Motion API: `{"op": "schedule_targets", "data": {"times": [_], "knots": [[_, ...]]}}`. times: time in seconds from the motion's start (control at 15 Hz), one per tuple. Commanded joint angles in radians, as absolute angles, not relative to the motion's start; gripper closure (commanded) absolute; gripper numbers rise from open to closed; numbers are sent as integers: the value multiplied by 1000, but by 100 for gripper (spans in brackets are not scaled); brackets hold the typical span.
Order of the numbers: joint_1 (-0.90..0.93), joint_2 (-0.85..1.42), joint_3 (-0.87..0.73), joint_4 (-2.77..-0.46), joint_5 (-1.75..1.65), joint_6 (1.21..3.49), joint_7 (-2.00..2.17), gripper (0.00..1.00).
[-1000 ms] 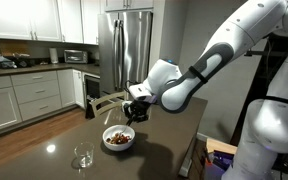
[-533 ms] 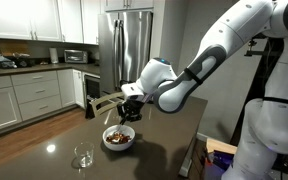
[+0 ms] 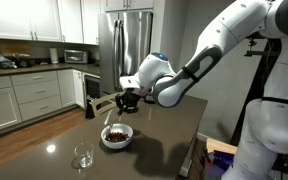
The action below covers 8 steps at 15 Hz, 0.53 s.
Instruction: Use the spoon to put the contents in the bowl into the cup, then mix the contents in the bowl
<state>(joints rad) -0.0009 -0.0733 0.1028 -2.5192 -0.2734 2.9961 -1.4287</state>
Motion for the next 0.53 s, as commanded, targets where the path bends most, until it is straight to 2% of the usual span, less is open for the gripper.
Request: {"op": "schedule_targets", "data": {"times": [0.0, 0.47], "knots": [[-58, -64, 106, -2487, -403, 3019, -1311, 98], [-122, -67, 101, -2469, -575, 2999, -1159, 98]]}}
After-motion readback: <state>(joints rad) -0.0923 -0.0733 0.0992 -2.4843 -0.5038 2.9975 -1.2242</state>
